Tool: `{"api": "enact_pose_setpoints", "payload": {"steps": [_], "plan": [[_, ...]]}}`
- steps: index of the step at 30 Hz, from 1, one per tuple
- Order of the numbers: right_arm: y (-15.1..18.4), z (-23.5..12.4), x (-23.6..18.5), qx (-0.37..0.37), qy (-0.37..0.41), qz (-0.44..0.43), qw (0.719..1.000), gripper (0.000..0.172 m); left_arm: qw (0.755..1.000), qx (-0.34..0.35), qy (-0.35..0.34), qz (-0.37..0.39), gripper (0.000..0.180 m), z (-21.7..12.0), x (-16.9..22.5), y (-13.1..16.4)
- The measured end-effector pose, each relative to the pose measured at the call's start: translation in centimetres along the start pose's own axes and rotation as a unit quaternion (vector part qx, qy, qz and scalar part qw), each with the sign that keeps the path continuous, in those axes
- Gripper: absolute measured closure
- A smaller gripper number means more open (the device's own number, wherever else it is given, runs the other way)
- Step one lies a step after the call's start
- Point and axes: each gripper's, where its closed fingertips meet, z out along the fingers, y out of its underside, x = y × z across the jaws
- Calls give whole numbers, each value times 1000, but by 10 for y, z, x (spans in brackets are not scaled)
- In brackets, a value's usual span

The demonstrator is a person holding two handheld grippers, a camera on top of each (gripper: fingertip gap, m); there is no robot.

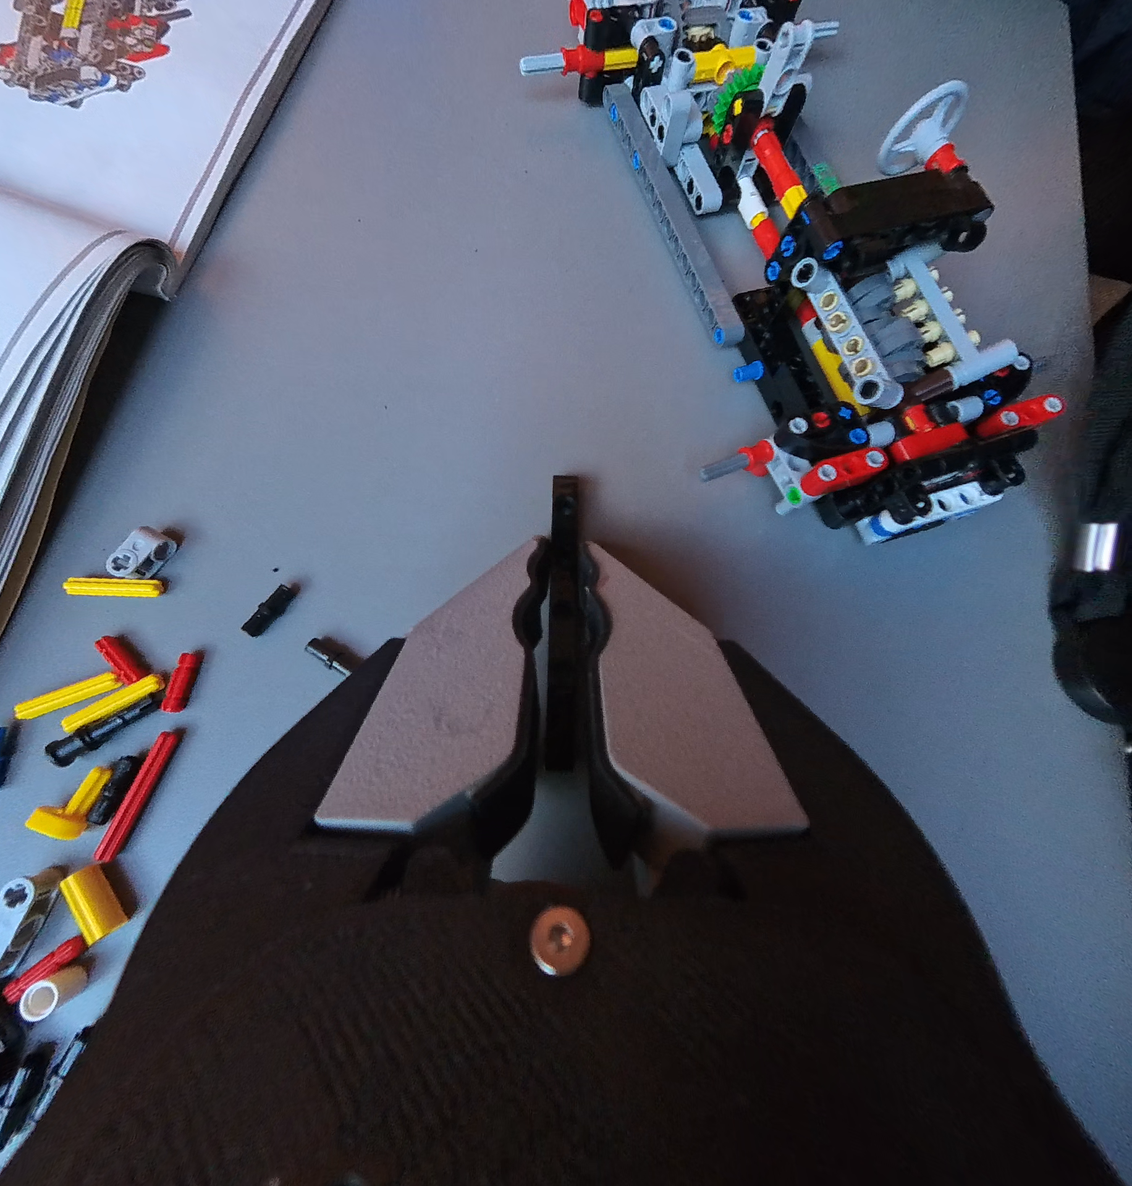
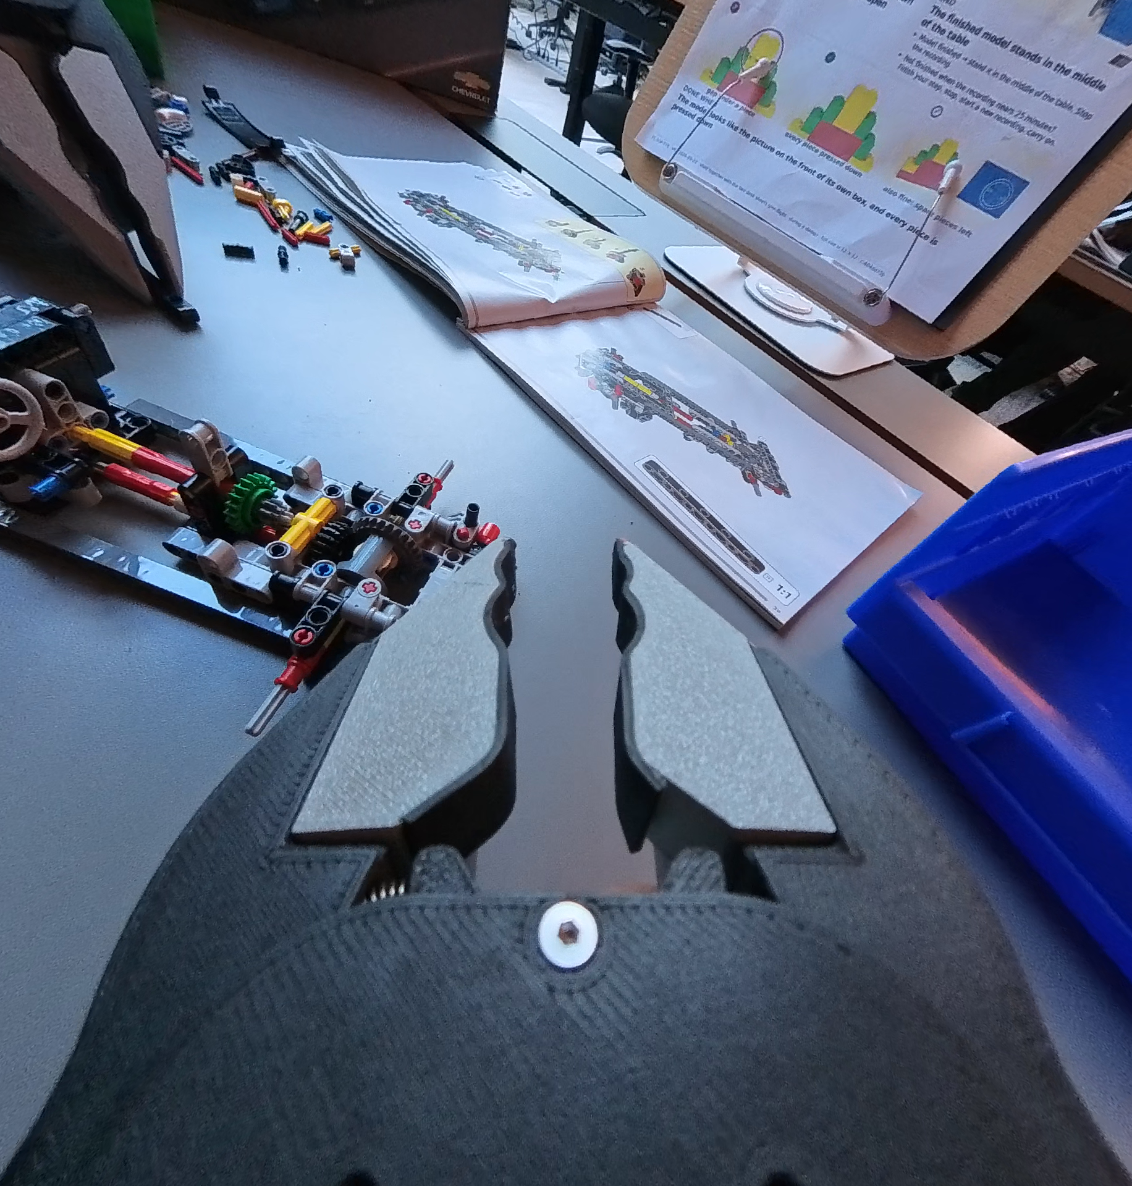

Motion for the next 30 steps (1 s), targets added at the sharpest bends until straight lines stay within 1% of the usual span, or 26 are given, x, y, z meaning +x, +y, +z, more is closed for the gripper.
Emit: {"api": "enact_pose_setpoints", "payload": {"steps": [6,14,24,30], "plan": [[0,-1,2,2,1,5,1000,145,1000,1,23,-17,175,0,2,-1],[-5,2,17,23,3,47,999,145,999,-3,40,6,175,4,8,-3],[-12,42,27,22,-50,49,997,145,999,-4,47,16,175,6,10,-5],[-16,53,27,24,-66,42,997,145,998,-5,55,24,175,9,11,-7]]}}
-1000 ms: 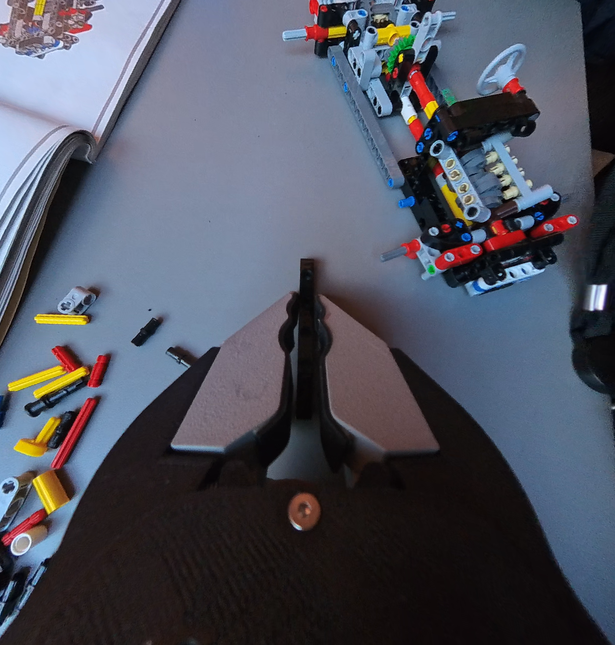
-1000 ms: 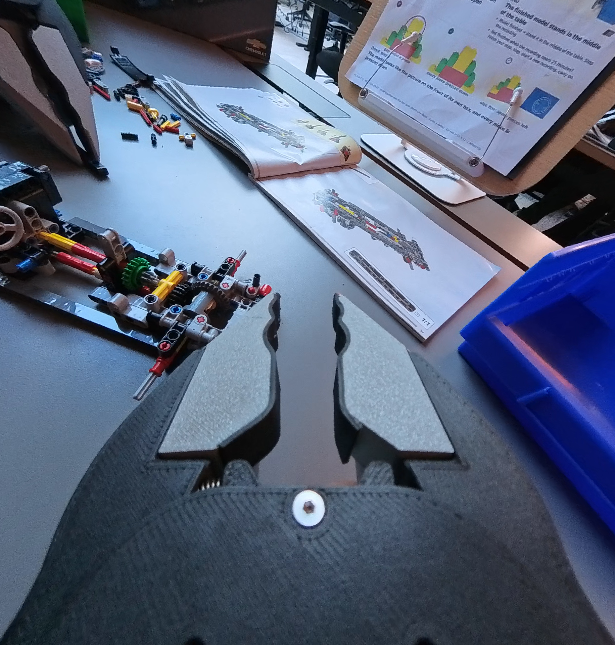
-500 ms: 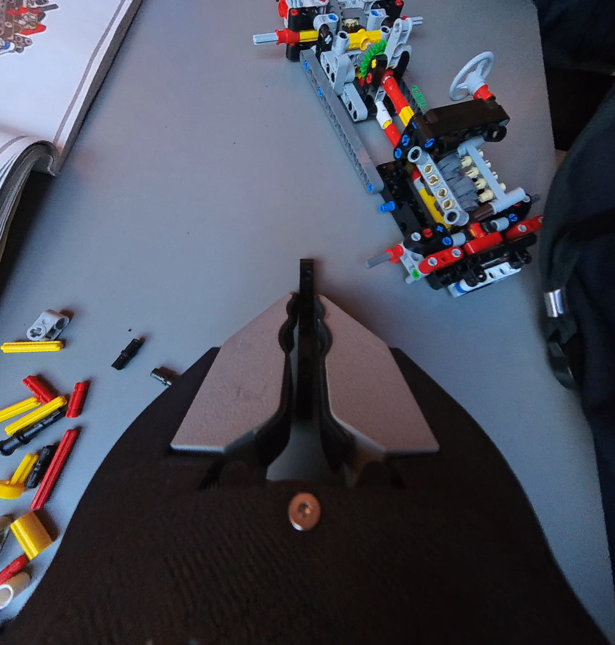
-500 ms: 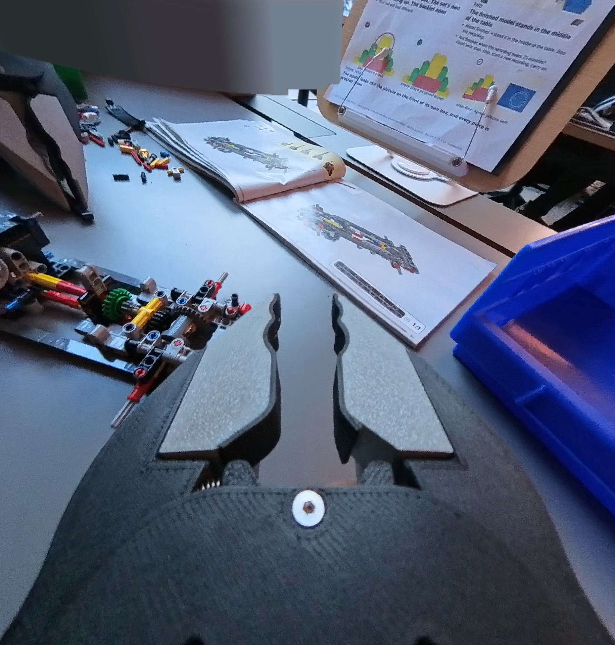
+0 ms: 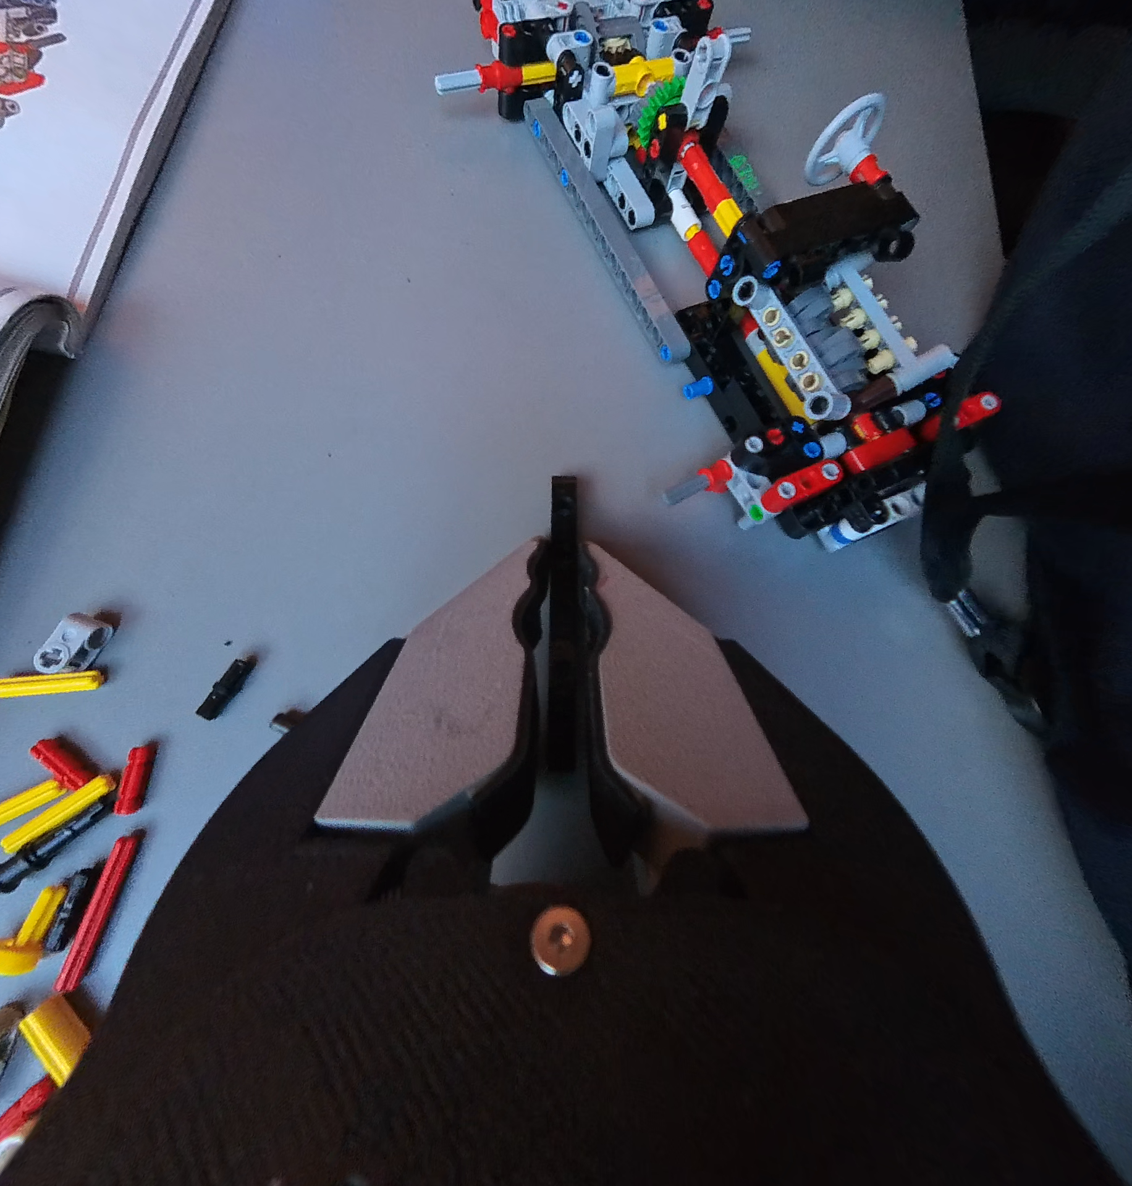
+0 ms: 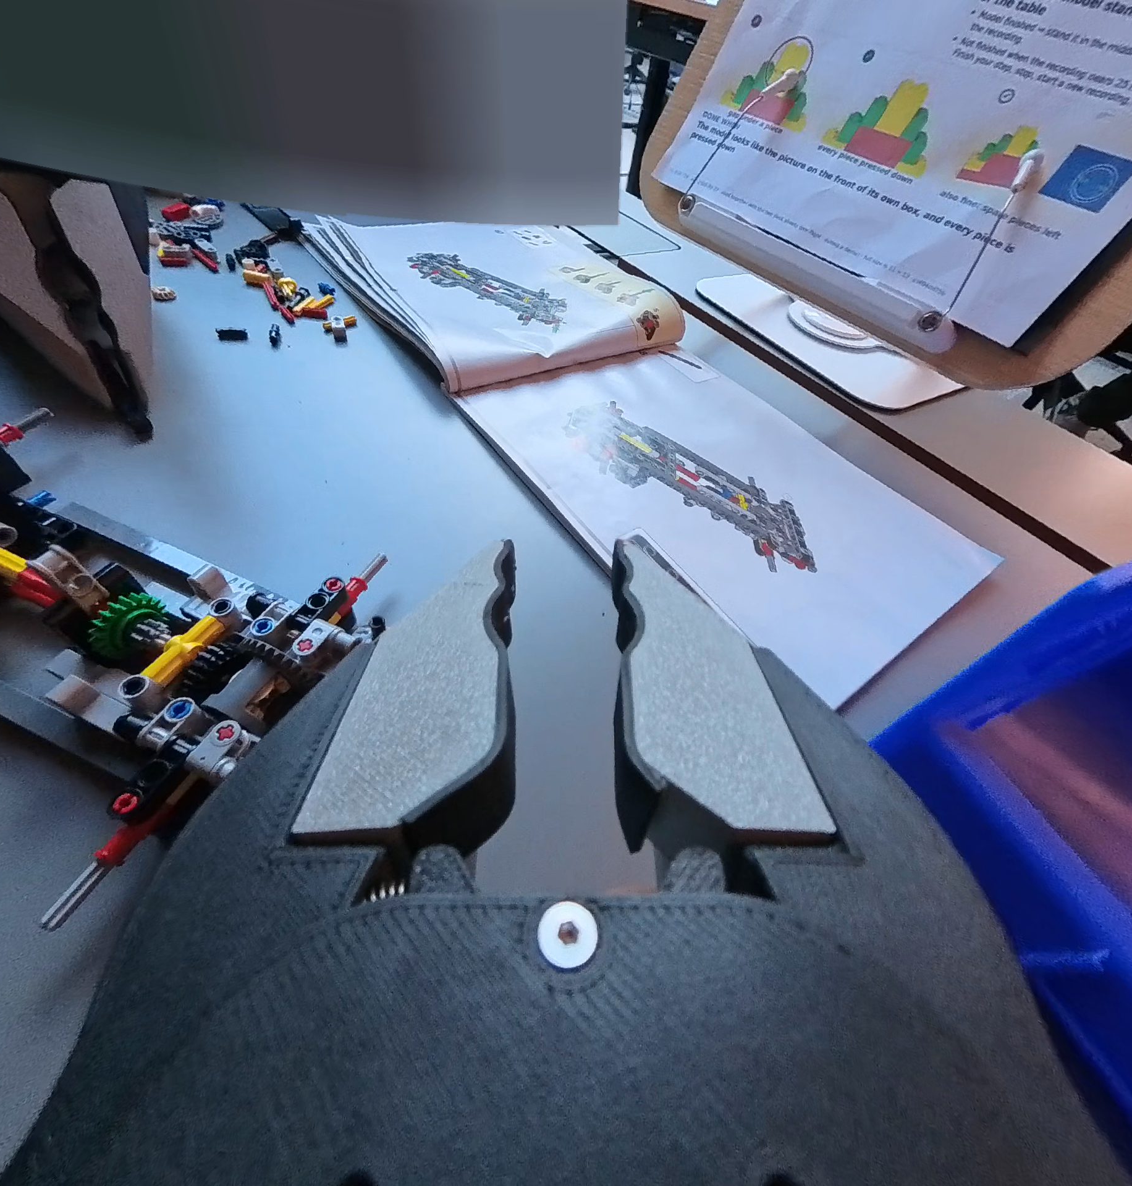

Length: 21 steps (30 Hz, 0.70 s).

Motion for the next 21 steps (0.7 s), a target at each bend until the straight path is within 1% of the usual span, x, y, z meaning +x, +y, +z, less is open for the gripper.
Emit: {"api": "enact_pose_setpoints", "payload": {"steps": [12,21], "plan": [[-6,0,0,21,-14,8,1000,145,1000,0,4,2,175,8,-3,-8],[-3,4,-13,4,-18,-36,999,149,1000,-1,13,4,175,18,-4,-17]]}}
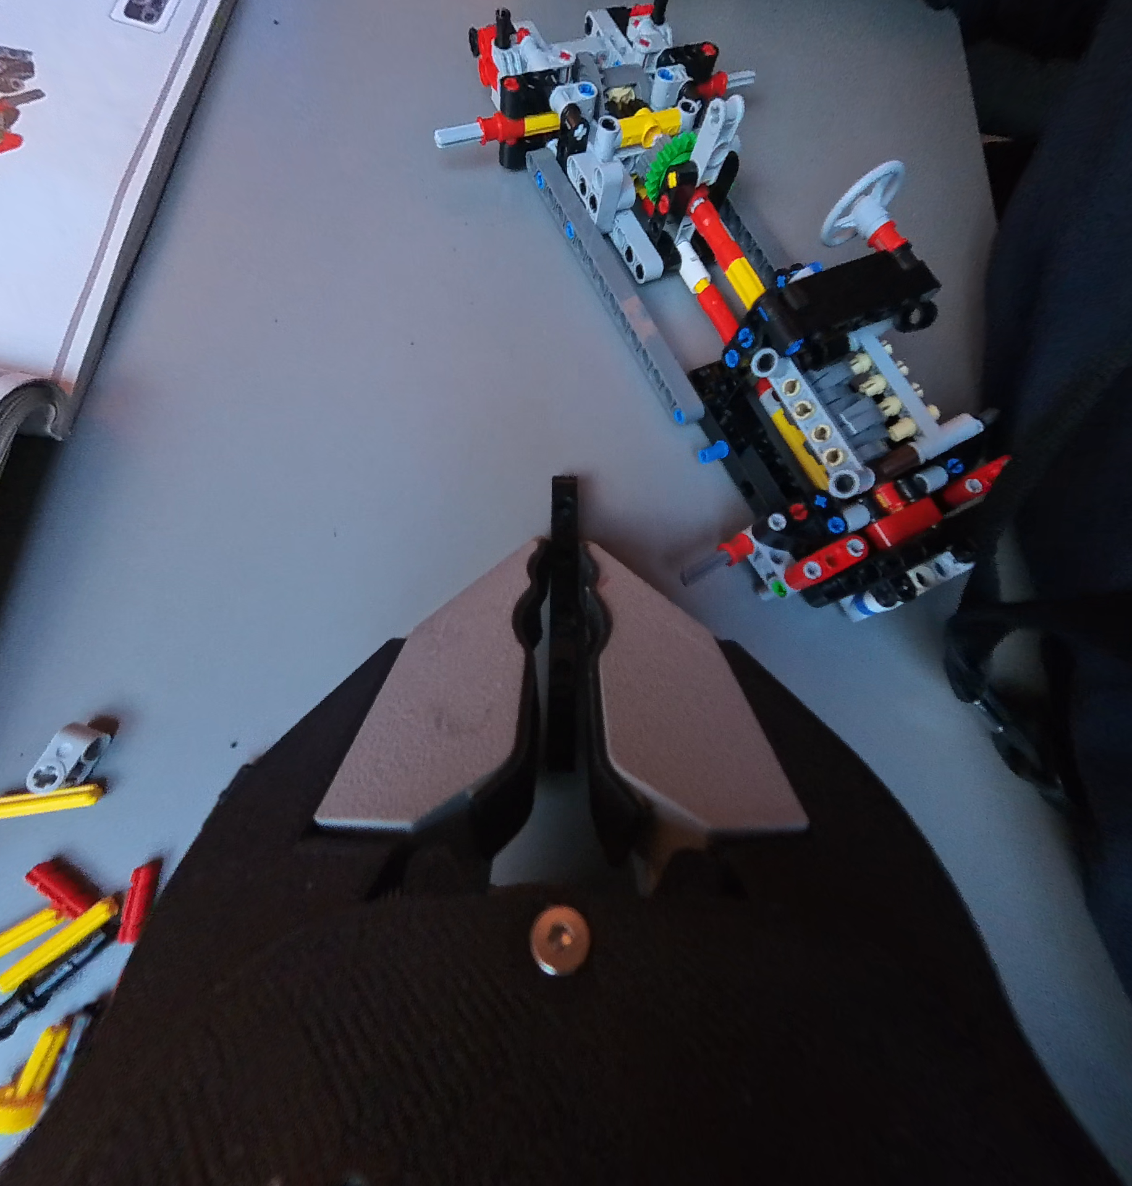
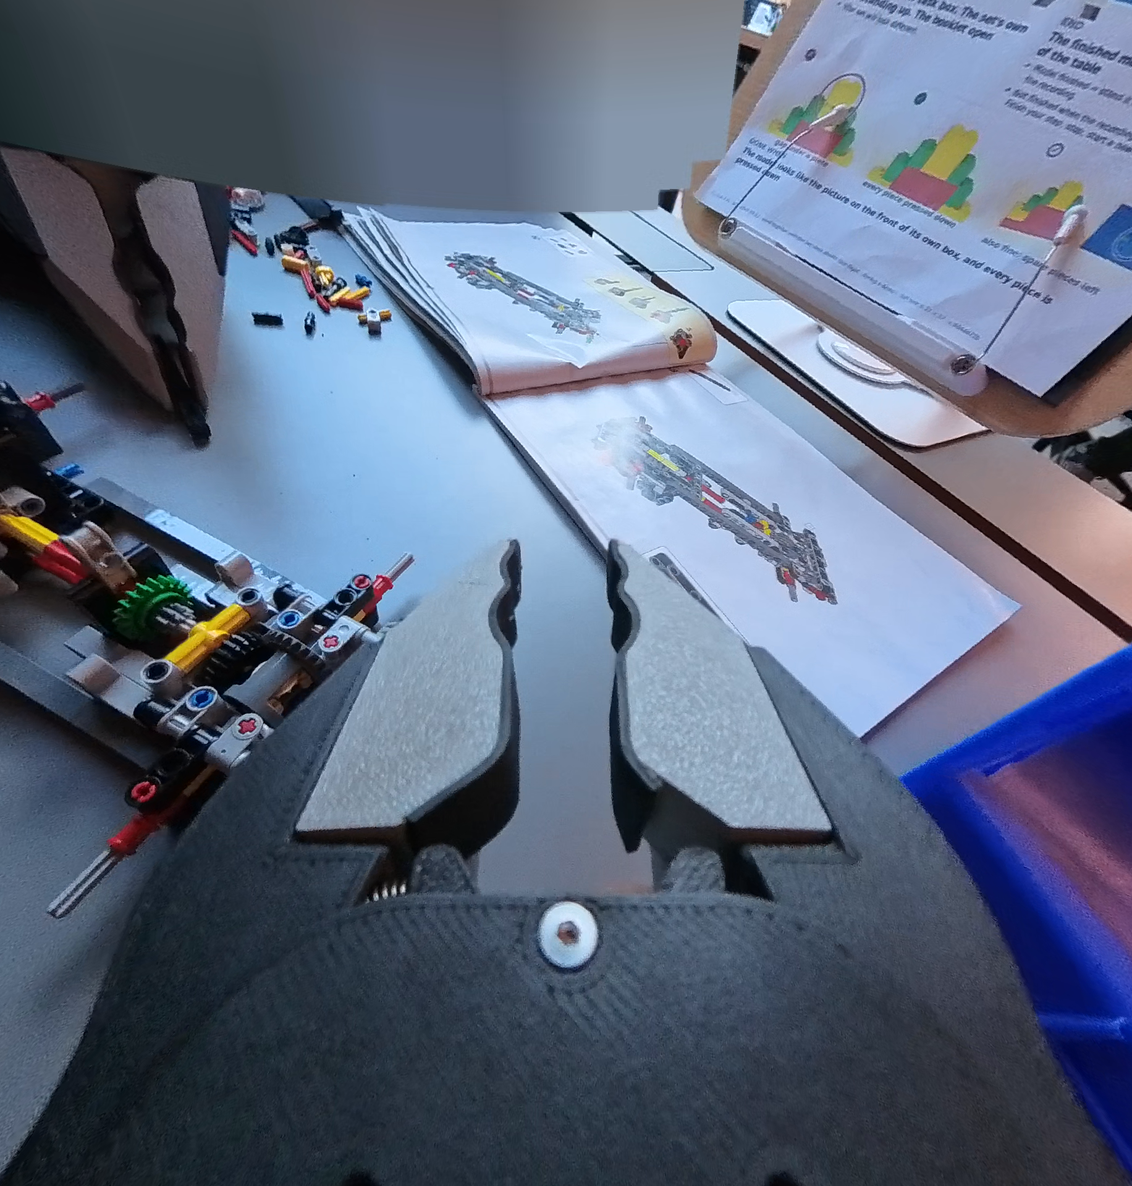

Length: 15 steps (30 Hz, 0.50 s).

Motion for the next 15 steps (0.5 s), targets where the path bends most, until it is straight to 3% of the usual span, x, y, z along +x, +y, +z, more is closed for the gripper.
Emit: {"api": "enact_pose_setpoints", "payload": {"steps": [15], "plan": [[2,1,-2,-8,1,-12,1000,149,1000,-1,4,5,175,4,1,-3]]}}
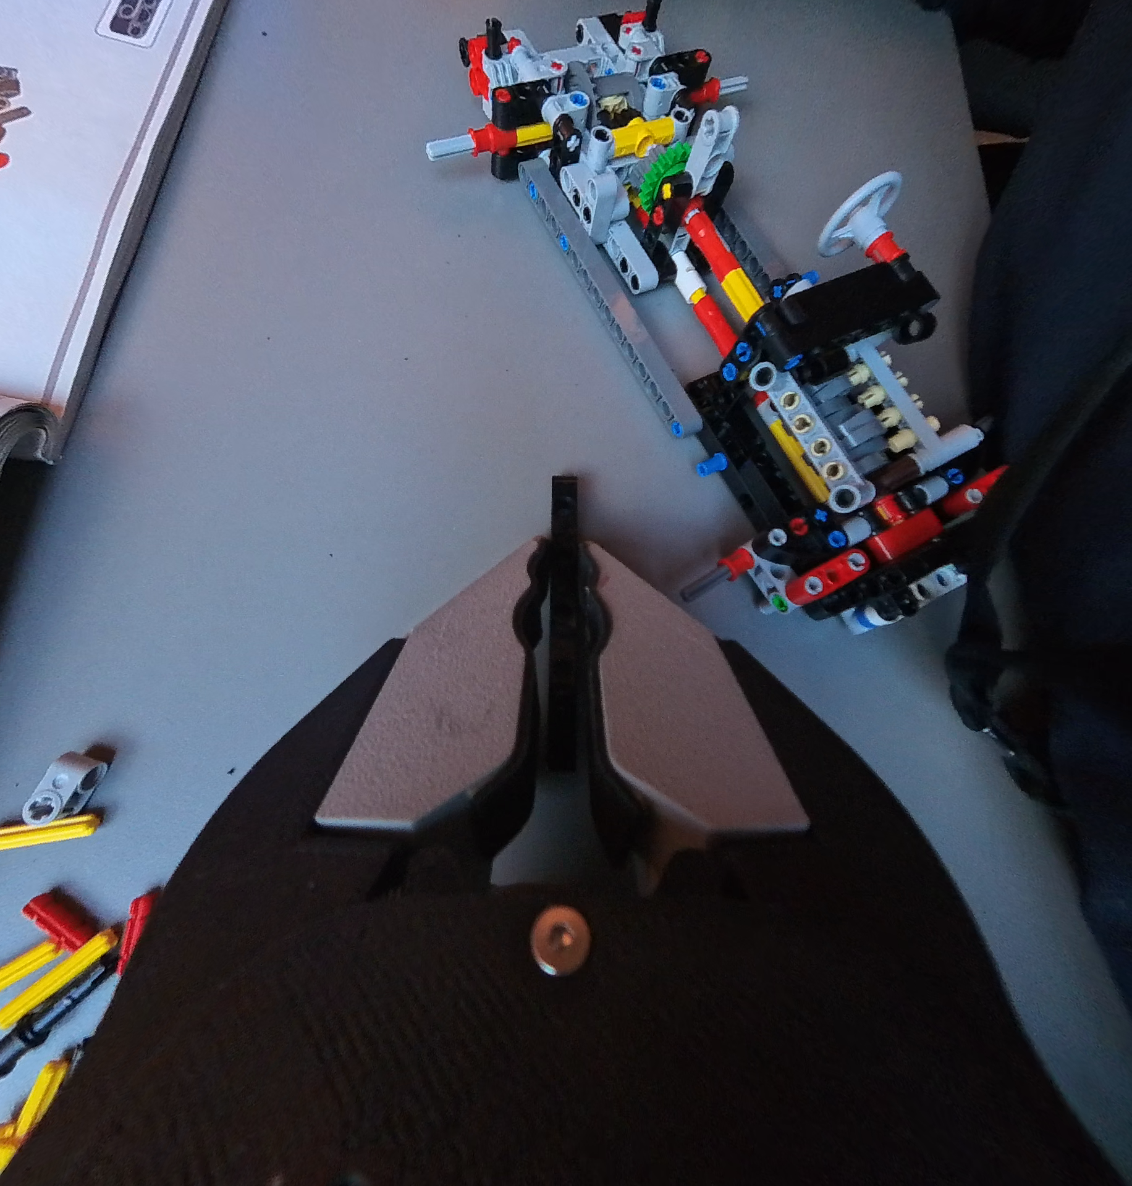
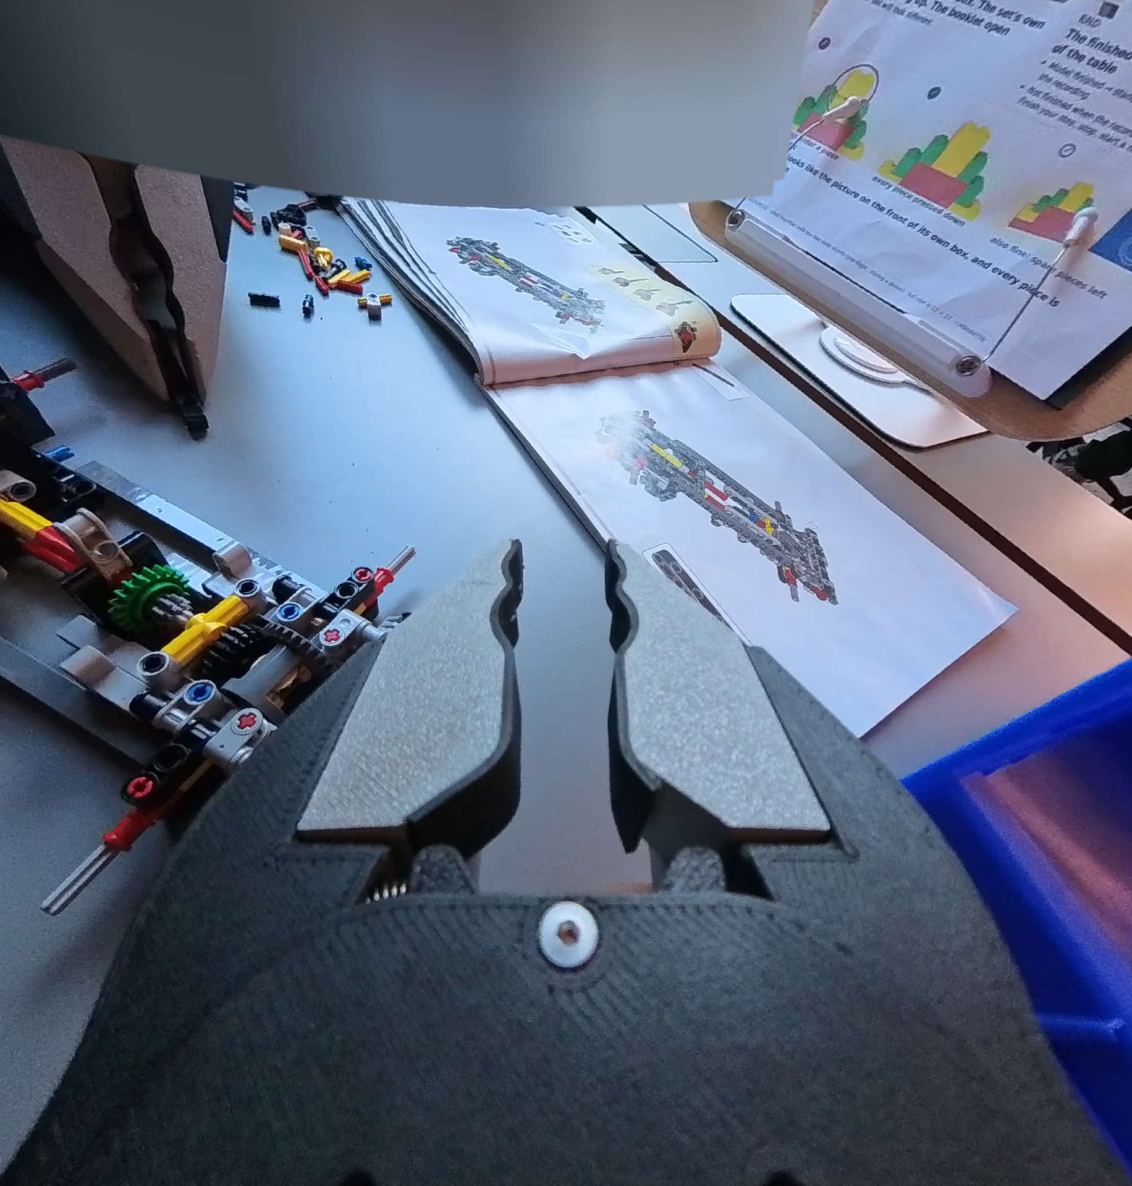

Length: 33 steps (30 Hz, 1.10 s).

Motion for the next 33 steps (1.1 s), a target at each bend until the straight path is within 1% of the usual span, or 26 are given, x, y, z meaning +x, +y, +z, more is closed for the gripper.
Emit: {"api": "enact_pose_setpoints", "payload": {"steps": [27,33], "plan": [[-1,-2,3,6,0,13,1000,150,1000,0,2,0,175,0,0,0],[-4,-6,9,22,-1,37,999,150,1000,0,2,5,173,0,1,0]]}}
